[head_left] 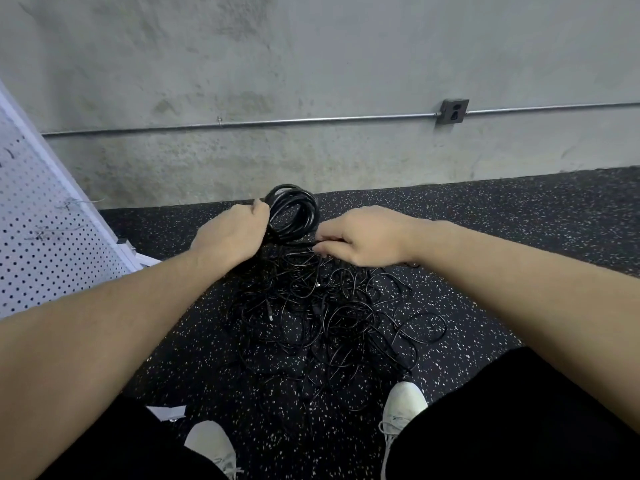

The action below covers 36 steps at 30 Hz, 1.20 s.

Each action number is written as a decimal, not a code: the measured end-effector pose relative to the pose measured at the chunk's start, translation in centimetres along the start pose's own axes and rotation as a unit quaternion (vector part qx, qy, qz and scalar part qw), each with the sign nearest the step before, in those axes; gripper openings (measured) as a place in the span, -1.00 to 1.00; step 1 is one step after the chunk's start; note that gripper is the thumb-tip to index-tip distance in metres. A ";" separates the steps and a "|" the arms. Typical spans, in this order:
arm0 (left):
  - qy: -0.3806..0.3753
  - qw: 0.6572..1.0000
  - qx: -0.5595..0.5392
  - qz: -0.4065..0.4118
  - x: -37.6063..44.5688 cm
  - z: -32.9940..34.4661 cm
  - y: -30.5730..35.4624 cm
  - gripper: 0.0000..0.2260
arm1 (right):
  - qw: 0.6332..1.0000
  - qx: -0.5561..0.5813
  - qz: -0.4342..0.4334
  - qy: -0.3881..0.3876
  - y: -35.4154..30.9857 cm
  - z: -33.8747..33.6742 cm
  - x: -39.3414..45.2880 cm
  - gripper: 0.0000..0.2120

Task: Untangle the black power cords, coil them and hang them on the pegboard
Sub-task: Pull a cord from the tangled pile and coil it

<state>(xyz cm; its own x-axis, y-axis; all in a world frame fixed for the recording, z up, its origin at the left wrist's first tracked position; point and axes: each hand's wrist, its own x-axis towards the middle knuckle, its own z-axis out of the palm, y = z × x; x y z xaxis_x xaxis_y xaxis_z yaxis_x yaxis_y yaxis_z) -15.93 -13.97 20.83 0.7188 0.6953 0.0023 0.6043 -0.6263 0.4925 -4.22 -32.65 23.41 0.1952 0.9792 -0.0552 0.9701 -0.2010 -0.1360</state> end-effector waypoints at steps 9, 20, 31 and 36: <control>-0.106 0.975 0.154 0.116 -2.5 -0.6 2.8 -0.14 | 0.979 0.001 0.028 0.202 1.4 -2.0 0.0 -0.49; -0.205 0.939 0.142 0.239 -3.7 -1.1 3.0 -0.24 | 0.943 0.279 0.097 0.154 2.0 -1.6 0.8 -0.53; -0.139 0.978 0.005 0.156 -3.1 -0.4 2.1 -0.41 | 0.779 0.589 0.202 0.069 1.9 0.2 0.2 0.02; -0.156 0.979 -0.048 0.121 -2.3 0.6 1.9 -0.26 | 0.721 0.640 0.195 0.181 1.5 -0.1 0.8 -0.18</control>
<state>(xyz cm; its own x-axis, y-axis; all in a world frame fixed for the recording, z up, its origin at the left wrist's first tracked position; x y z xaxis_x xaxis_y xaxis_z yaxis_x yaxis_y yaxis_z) -16.21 -16.94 21.21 0.9157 0.3802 -0.1301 0.3798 -0.7132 0.5892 -2.63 -32.20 23.26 0.6671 0.7373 -0.1062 -0.0506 -0.0973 -0.9940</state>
